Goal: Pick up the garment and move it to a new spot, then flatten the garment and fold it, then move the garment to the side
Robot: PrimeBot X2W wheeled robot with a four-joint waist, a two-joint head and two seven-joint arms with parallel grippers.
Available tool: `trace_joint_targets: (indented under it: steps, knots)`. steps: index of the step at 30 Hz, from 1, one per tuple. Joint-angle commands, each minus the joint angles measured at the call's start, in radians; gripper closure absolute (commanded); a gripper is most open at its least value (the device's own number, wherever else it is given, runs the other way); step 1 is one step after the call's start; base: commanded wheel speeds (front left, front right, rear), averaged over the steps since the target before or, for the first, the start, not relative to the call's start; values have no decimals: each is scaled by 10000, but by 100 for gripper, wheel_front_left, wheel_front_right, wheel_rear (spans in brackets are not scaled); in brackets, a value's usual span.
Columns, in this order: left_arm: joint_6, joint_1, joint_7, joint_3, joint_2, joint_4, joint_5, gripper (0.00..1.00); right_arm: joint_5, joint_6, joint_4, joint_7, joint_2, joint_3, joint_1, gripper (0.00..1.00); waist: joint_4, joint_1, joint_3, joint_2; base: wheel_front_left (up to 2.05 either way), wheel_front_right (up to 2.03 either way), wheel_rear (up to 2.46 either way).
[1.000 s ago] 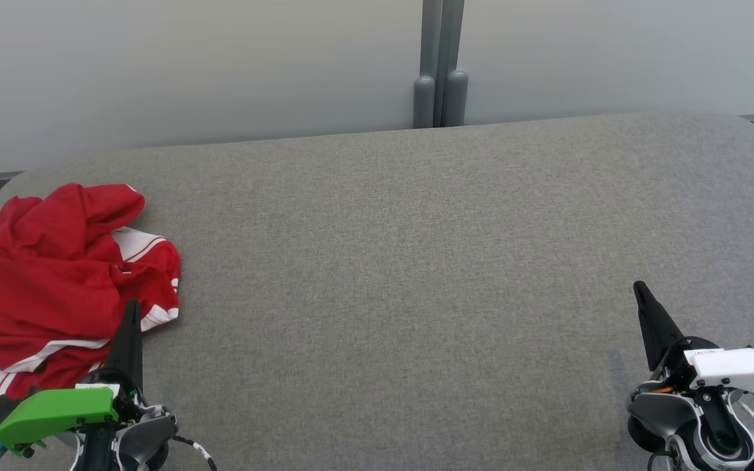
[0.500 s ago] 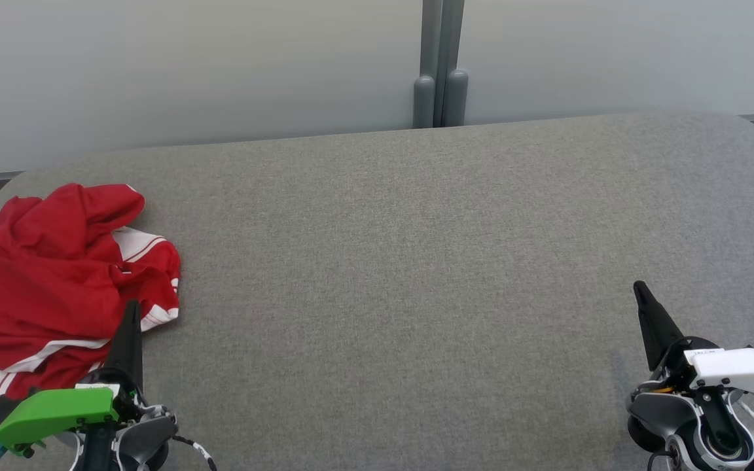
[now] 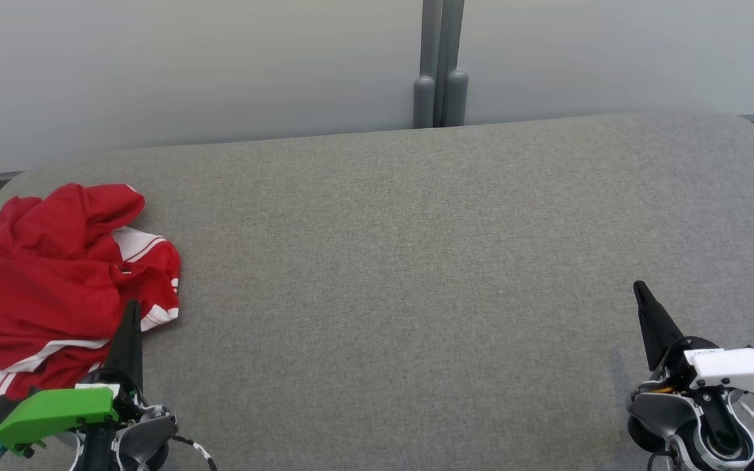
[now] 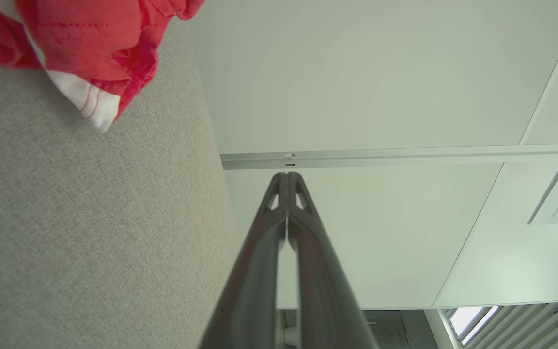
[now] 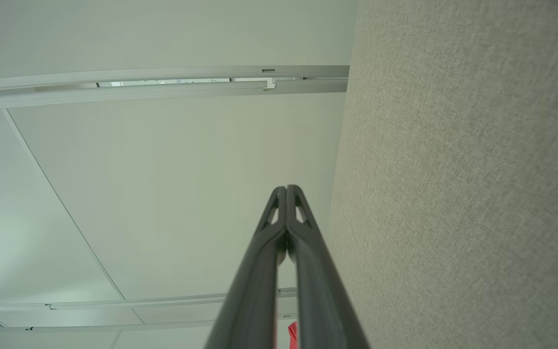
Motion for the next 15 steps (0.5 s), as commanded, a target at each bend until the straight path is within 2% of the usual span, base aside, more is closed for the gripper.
trace_joint_targets:
  steps: [1, 15]
  knots:
    - [-48, -117, 5, 32, 4, -12, -11, 100, 62, 8, 12, 7, -49, 3, -110, 100, 0, 0, 0, 0, 0, 0, 0]
    - [-49, -117, 5, 32, 5, -12, -11, 100, 62, 8, 12, 7, -49, 3, -110, 100, 0, 0, 0, 0, 0, 0, 0]
